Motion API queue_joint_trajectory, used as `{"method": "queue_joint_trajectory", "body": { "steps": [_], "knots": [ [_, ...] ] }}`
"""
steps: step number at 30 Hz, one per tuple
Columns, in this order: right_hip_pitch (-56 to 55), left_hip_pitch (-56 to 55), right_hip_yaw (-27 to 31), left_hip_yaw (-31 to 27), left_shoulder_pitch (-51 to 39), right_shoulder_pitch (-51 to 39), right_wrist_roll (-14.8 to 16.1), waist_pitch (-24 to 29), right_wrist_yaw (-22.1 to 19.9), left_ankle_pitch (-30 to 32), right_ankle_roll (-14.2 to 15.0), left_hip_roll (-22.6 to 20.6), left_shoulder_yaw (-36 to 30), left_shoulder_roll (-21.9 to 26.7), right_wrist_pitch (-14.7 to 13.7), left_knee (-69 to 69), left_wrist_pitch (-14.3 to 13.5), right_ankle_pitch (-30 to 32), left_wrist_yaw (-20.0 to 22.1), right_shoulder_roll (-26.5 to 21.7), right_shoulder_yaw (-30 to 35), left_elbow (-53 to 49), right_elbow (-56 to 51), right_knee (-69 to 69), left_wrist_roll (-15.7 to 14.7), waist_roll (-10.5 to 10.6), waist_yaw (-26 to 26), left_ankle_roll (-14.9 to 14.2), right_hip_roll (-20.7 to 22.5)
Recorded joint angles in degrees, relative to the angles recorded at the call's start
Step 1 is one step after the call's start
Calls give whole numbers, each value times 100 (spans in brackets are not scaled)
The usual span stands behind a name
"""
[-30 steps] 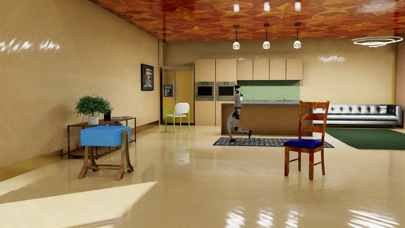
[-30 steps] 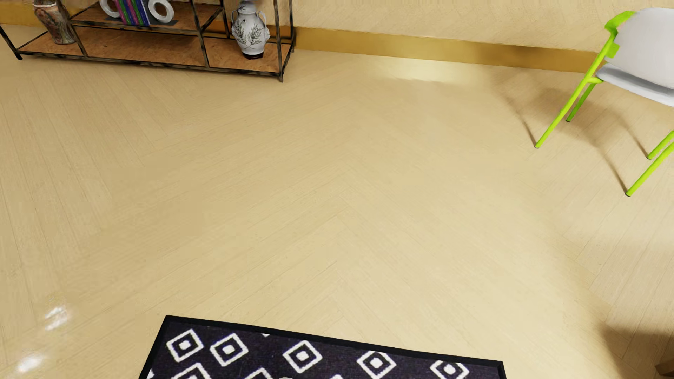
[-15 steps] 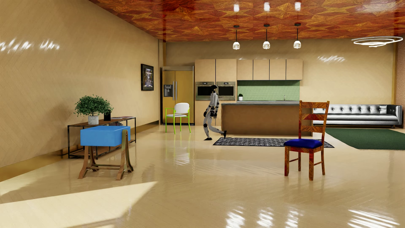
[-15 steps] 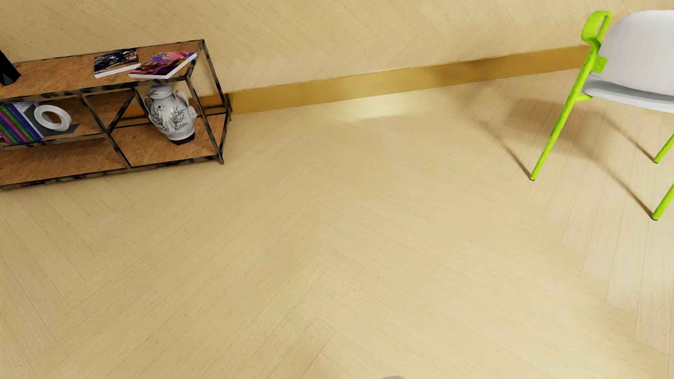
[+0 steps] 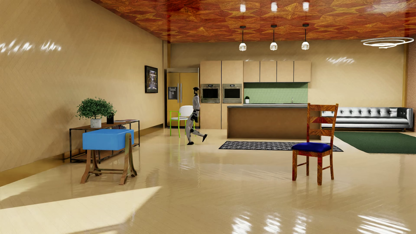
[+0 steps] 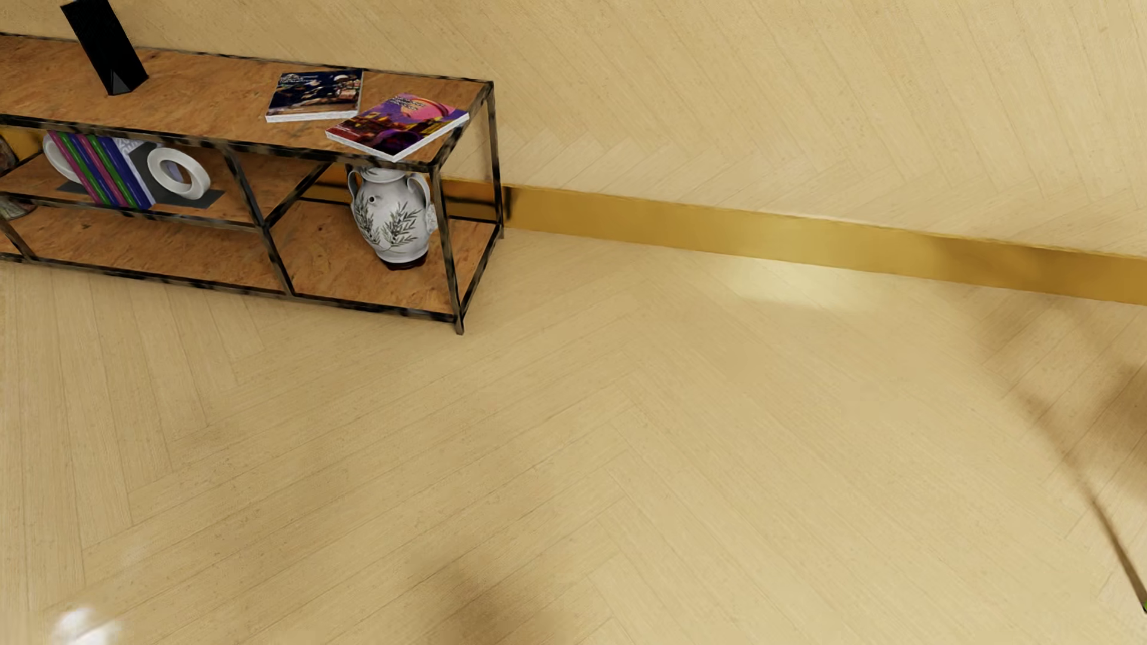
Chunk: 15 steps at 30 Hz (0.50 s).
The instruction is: Walk towards the blue endtable
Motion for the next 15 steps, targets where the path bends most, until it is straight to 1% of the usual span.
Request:
{"method": "queue_joint_trajectory", "body": {
  "steps": [1,2,3,4,5,6,7,8,9,10,11,12,13,14,15],
  "knots": [
    [-563,371,0,0,-112,22,0,23,0,-303,0,44,152,-17,0,-117,0,-247,0,2,139,-94,168,-213,0,159,-271,0,55],
    [-881,746,0,0,-237,86,0,47,0,-679,0,72,85,46,0,-200,0,-302,0,-33,282,-337,218,-1075,0,315,-613,0,93],
    [-1138,1066,0,0,-347,219,0,57,0,-1029,0,78,215,74,0,-259,0,-425,0,-110,211,-583,207,-2124,0,492,-925,0,124],
    [-1275,1380,0,0,-470,396,0,1,0,-1400,0,105,380,71,0,-405,0,-170,0,-152,92,-728,183,-3364,0,621,-1069,0,94],
    [-1307,1657,0,0,-573,533,0,-37,0,-1739,0,111,586,111,0,-485,0,1189,0,-159,153,-932,185,-4443,0,694,-1142,0,59],
    [-1623,1695,0,0,-677,667,0,-198,0,-2132,0,193,779,192,0,-378,0,2812,0,-147,96,-1107,222,-4740,0,785,-1226,0,-32],
    [-1719,1976,0,0,-745,814,0,-229,0,-2533,0,200,904,287,0,-277,0,3225,0,-138,137,-1263,235,-4554,0,753,-1338,0,-184],
    [-1566,2311,0,0,-779,946,0,-149,0,-2733,0,200,948,346,0,-46,0,2517,0,-134,74,-1393,213,-4042,0,752,-1473,0,-241],
    [-1456,2204,0,0,-814,866,0,-149,0,-2480,0,300,1045,311,0,430,0,1636,0,-154,239,-1424,337,-3837,0,871,-1613,0,-94],
    [-1279,1912,0,0,-882,720,0,-113,0,-1762,0,406,1269,104,0,1076,0,1026,0,-159,303,-1288,474,-3611,0,988,-1757,0,-118],
    [-1037,1618,0,0,-994,495,0,2,0,-855,0,481,982,34,0,1457,0,706,0,-282,370,-1343,542,-3584,0,1089,-1759,0,-255],
    [-809,1292,0,0,-1067,345,0,11,0,-236,0,630,756,-103,0,1650,0,474,0,-362,317,-1238,620,-3712,0,1191,-1564,0,-308],
    [-585,868,0,0,-984,286,0,-7,0,-57,0,741,679,-143,0,1769,0,319,0,-394,85,-1361,509,-3826,0,1214,-1370,0,-476],
    [-253,527,0,0,-871,263,0,-29,0,-182,0,819,485,-174,0,1735,0,137,0,-398,0,-1366,366,-3915,0,1162,-1198,0,-656],
    [-58,35,0,0,-761,226,0,-110,0,-336,0,945,339,-209,0,1679,0,-46,0,-412,47,-1244,208,-3962,0,1114,-1102,0,-737]
  ]
}}
